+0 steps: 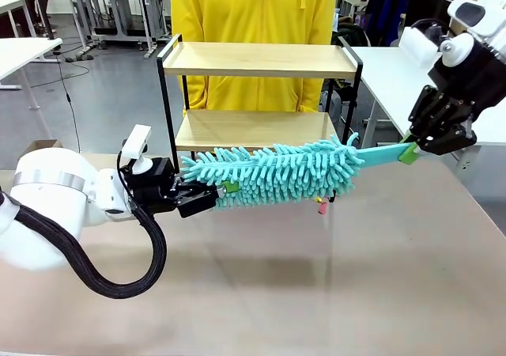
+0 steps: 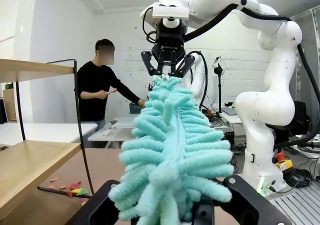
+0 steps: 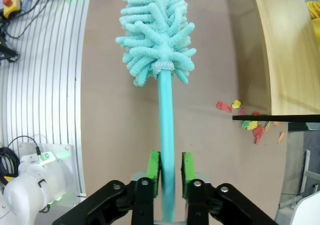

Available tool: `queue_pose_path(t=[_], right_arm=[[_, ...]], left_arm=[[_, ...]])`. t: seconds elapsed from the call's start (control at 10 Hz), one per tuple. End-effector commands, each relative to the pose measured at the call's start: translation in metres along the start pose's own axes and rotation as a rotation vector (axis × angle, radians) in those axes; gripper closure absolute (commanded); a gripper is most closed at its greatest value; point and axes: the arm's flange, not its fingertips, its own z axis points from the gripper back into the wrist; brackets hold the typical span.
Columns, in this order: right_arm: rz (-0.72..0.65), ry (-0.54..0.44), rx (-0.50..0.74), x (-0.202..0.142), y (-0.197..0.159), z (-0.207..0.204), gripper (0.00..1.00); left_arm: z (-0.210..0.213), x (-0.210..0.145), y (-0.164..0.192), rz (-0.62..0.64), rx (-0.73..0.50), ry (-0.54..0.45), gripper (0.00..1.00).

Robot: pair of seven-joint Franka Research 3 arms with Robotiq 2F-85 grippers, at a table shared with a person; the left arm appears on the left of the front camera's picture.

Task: Clean the shelf.
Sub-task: Hand the Duster back to the human.

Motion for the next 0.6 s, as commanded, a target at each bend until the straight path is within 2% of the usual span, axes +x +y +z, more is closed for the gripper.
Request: queue_pose_path(t=[0.0, 0.2, 0.3, 0.4, 0.5], right_arm=[[-0.025, -0.034, 0.010, -0.003, 0.001, 0.012, 0.00], [-0.040, -0.173, 0.021, -0.014, 0.002, 0.030, 0.00], [-0.067, -0.264, 0.030, -0.024, 0.001, 0.039, 0.06], [-0.105, -0.367, 0.034, -0.035, 0.002, 0.047, 0.00], [-0.177, -0.409, -0.021, -0.050, 0.003, 0.055, 0.00]], left_arm=[[-0.002, 0.001, -0.002, 0.000, -0.009, -0.007, 1.00], [-0.002, 0.001, -0.002, 0.000, -0.009, -0.007, 1.00], [-0.002, 0.001, -0.002, 0.000, -0.009, -0.007, 1.00], [-0.002, 0.001, -0.002, 0.000, -0.009, -0.007, 1.00], [-0.002, 0.001, -0.002, 0.000, -0.009, -0.007, 1.00]])
